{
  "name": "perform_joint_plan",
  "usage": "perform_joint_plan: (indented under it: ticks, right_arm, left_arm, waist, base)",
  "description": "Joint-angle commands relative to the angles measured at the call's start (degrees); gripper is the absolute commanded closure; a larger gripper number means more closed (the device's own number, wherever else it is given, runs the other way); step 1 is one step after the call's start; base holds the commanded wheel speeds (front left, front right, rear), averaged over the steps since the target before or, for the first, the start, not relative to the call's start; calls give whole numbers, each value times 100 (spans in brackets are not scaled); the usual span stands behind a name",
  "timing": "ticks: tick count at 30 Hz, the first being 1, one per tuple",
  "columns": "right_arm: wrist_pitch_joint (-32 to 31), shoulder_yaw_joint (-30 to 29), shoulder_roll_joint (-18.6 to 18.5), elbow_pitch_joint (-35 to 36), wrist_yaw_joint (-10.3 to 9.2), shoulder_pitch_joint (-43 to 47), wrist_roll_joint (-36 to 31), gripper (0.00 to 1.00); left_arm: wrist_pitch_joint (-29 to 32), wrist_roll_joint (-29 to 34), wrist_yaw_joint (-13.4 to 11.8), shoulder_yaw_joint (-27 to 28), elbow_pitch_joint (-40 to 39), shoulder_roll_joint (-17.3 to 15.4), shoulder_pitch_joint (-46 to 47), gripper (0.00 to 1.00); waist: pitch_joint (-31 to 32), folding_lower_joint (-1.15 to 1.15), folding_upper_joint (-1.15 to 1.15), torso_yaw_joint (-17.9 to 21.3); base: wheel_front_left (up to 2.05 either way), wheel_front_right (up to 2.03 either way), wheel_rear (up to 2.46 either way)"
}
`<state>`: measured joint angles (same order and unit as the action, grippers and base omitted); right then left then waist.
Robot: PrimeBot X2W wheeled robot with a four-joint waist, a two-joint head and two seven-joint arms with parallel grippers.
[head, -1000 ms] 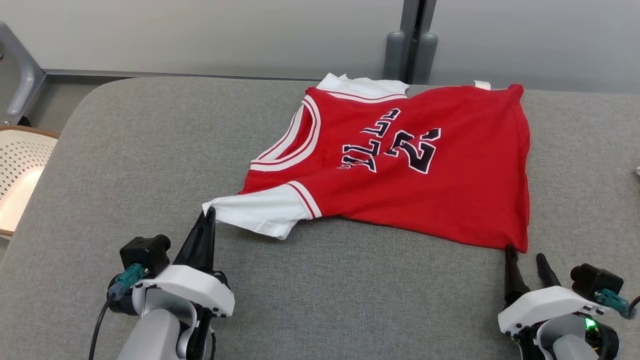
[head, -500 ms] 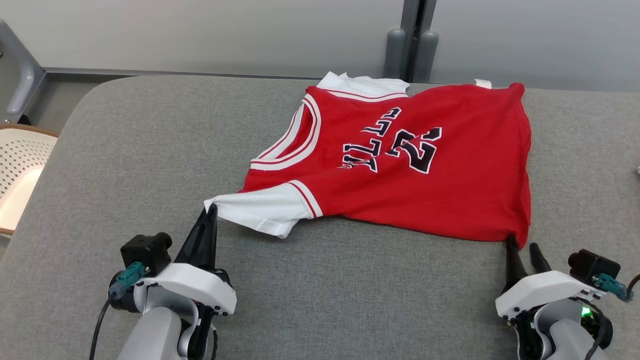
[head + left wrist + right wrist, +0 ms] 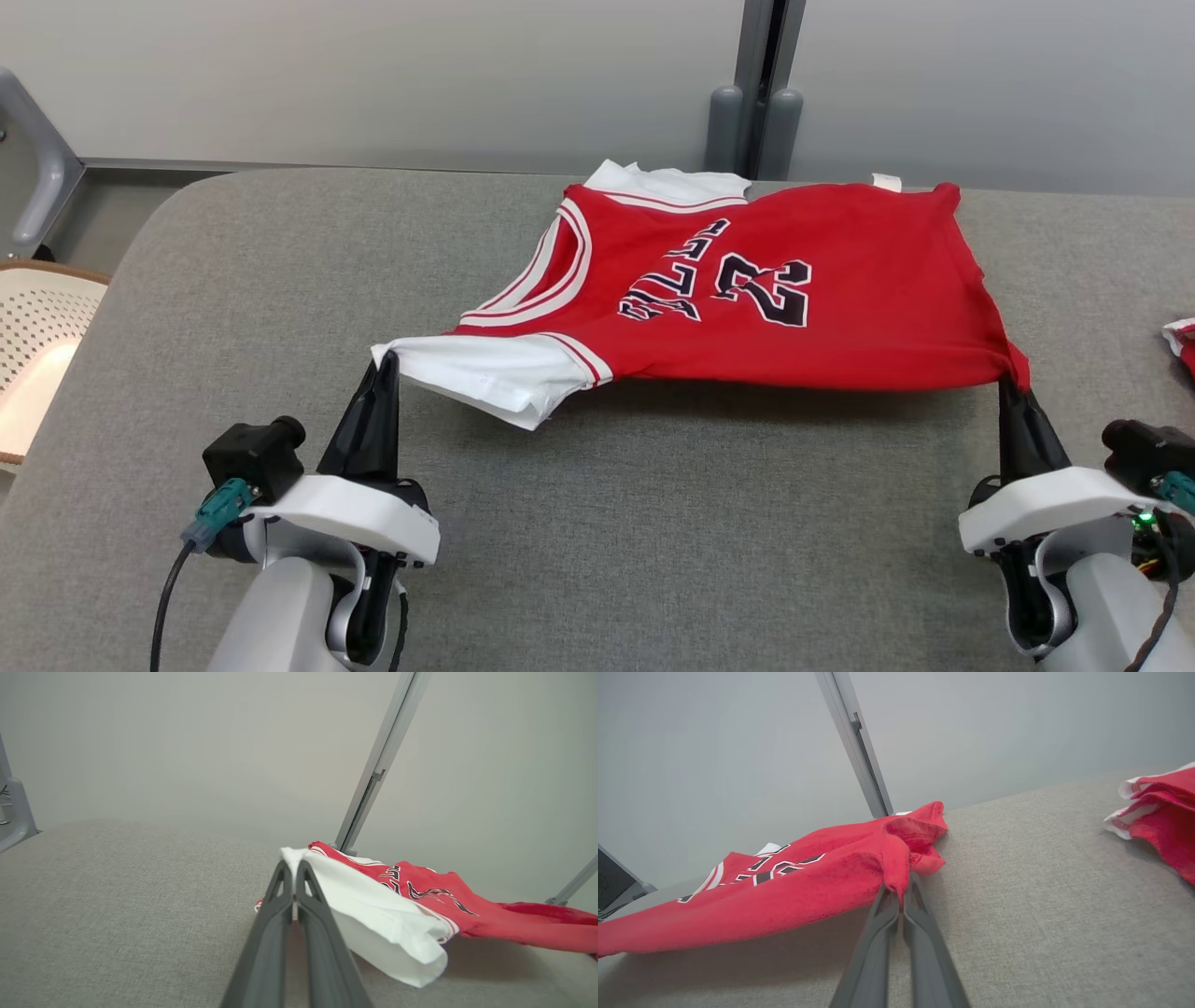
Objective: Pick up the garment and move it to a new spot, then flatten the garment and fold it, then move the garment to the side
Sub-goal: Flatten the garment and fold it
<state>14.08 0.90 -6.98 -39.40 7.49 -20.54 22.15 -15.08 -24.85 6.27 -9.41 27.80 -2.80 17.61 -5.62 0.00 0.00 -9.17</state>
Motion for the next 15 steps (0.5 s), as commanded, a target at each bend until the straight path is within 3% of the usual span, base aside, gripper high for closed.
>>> perform_joint_plan:
  ticks: [1,7,15]
  right_arm:
    - [-50,47,-80,123,0,44,53,100]
    - [-527,301,-537,1253,0,80,411,100]
    - [-1229,145,-865,2766,0,-189,698,100]
  left_arm:
    - [-9,25,30,-12,-80,-24,-30,100]
    - [-9,-230,74,-23,-687,-24,258,100]
    - [180,-763,69,10,-1749,-32,835,100]
  waist:
    - [67,0,0,34]
    - [323,0,0,131]
    - [738,0,0,210]
  base:
    - [0,0,0]
    - [0,0,0]
    - [0,0,0]
